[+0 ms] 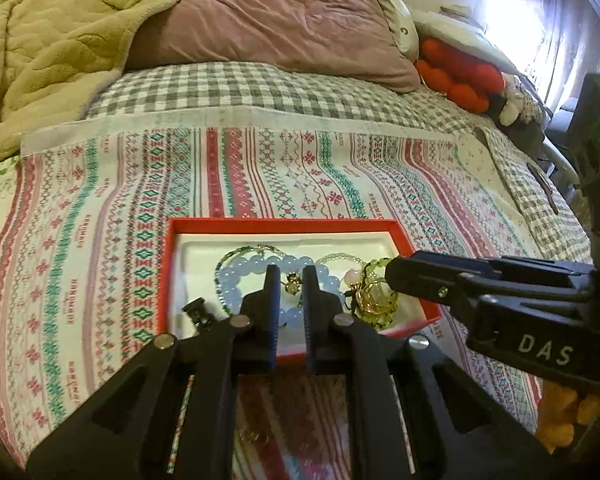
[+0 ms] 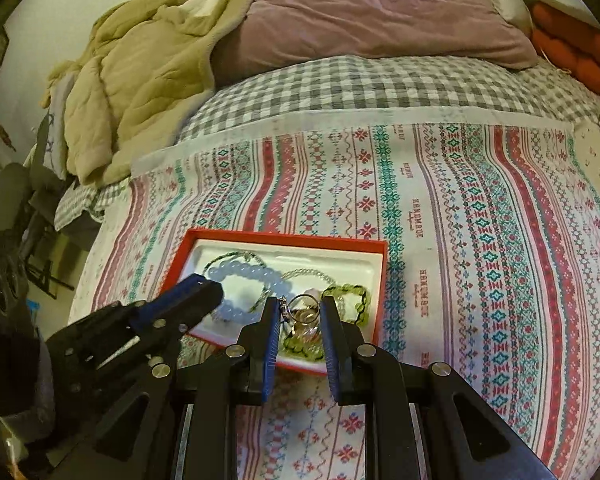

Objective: Organize jewelry
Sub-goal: 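Carry both gold rings into the red box and open both tools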

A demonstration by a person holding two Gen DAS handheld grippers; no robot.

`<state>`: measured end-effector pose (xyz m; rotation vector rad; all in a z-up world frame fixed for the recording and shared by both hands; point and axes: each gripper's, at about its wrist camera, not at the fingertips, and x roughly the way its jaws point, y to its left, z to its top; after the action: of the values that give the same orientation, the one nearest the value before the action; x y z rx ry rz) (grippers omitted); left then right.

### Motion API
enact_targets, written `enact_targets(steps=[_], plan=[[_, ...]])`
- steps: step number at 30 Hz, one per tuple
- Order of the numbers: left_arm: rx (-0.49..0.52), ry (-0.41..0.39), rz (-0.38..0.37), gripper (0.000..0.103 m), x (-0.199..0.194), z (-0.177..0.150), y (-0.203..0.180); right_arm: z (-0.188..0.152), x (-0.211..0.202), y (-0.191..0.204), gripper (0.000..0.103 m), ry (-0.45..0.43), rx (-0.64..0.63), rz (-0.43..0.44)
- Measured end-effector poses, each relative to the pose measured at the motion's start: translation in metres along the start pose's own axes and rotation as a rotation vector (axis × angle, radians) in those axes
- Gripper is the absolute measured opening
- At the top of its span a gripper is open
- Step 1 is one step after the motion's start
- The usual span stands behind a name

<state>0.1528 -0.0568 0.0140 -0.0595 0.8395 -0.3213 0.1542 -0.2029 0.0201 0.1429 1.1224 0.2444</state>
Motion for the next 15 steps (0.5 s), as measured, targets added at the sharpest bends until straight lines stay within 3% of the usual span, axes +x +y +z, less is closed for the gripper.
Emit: enact_targets(steps=[7, 13, 15], plan=[[-0.011, 0.019, 0.026, 0.015, 0.010, 0.001, -0.001, 0.004, 0.006, -0.010, 0.021, 0.002, 0.012, -0.007], [0.002, 0.028, 0.059, 0.024, 0.009, 0.000, -0.001, 0.007, 0.011, -0.012, 0.021, 0.006, 0.015, -0.013], [0.006, 0.025, 0.065, 0.032, 0.006, 0.000, 0.000, 0.007, 0.013, -0.013, 0.021, 0.009, 0.020, -0.016]])
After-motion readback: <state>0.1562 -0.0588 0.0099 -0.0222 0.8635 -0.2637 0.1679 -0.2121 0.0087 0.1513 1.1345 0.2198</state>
